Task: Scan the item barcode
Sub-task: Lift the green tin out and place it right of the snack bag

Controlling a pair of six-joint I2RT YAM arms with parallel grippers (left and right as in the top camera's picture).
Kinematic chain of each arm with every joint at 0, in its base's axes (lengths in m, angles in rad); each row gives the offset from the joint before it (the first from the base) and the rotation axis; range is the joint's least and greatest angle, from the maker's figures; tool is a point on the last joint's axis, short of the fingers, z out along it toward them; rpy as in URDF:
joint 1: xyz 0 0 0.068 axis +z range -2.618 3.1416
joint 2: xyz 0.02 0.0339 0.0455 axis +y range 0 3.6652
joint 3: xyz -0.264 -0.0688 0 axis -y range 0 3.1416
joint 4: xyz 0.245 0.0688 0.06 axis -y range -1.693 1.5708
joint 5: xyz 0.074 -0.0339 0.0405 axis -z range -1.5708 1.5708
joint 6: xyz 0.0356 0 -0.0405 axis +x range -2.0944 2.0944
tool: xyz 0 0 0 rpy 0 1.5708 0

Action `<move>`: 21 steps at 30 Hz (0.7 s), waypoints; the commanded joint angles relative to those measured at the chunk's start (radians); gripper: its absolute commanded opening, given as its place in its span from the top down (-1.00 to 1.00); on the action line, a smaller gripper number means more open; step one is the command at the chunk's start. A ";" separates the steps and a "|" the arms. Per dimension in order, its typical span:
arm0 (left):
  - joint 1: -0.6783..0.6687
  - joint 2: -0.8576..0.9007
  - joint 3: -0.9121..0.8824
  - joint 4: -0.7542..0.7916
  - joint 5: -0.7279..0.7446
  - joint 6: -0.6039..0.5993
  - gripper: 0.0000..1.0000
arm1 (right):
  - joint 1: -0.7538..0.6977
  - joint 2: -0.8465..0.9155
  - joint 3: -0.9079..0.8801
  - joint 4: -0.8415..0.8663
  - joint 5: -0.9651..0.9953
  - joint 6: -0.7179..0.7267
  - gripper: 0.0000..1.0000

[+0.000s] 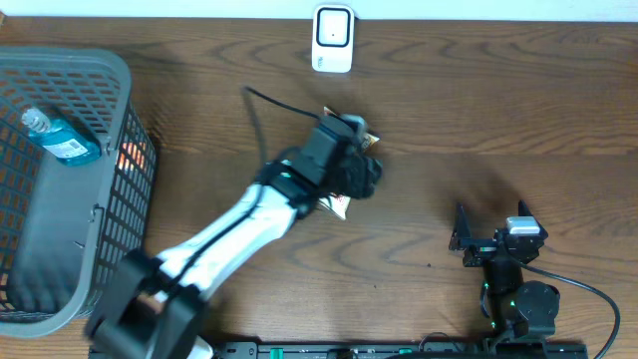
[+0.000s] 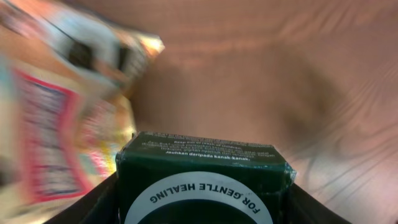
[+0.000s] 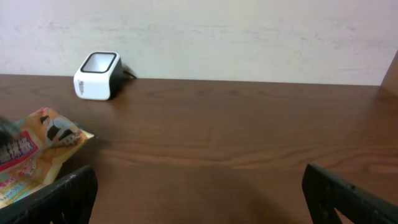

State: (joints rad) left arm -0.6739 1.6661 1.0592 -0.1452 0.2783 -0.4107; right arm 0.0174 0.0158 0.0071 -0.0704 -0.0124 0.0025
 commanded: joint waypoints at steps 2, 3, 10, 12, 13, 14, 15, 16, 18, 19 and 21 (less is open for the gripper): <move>-0.055 0.111 0.020 0.042 -0.018 0.020 -0.15 | 0.009 -0.003 -0.002 -0.004 -0.008 -0.011 -0.99; -0.064 0.127 0.020 0.047 -0.018 0.027 -0.15 | 0.009 -0.003 -0.002 -0.004 -0.008 -0.011 -0.99; -0.106 0.161 0.020 0.050 -0.029 0.078 -0.18 | 0.009 -0.003 -0.002 -0.004 -0.008 -0.011 -0.99; -0.109 0.158 0.021 0.050 -0.029 0.095 -0.32 | 0.009 -0.003 -0.002 -0.004 -0.008 -0.011 -0.99; -0.109 0.155 0.021 0.050 -0.029 0.104 -0.39 | 0.009 -0.002 -0.002 -0.004 -0.008 -0.011 -0.99; -0.109 0.151 0.021 0.050 -0.029 0.104 -0.44 | 0.009 -0.003 -0.002 -0.004 -0.008 -0.011 -0.98; -0.108 0.146 0.022 0.050 -0.030 0.104 -0.47 | 0.009 -0.002 -0.002 -0.004 -0.008 -0.011 -0.98; -0.107 0.140 0.025 0.050 -0.030 0.104 -0.49 | 0.009 -0.002 -0.002 -0.004 -0.008 -0.011 -0.98; -0.107 0.127 0.037 0.049 -0.030 0.121 -0.54 | 0.009 -0.002 -0.002 -0.004 -0.008 -0.011 -0.99; -0.107 0.116 0.044 0.047 -0.031 0.132 -0.55 | 0.009 -0.002 -0.002 -0.004 -0.008 -0.011 -0.99; -0.107 0.095 0.061 0.034 -0.050 0.142 -0.56 | 0.009 -0.002 -0.002 -0.004 -0.008 -0.011 -0.99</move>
State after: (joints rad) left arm -0.7818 1.8168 1.0634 -0.1043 0.2554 -0.3096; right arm 0.0174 0.0158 0.0071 -0.0704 -0.0124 0.0025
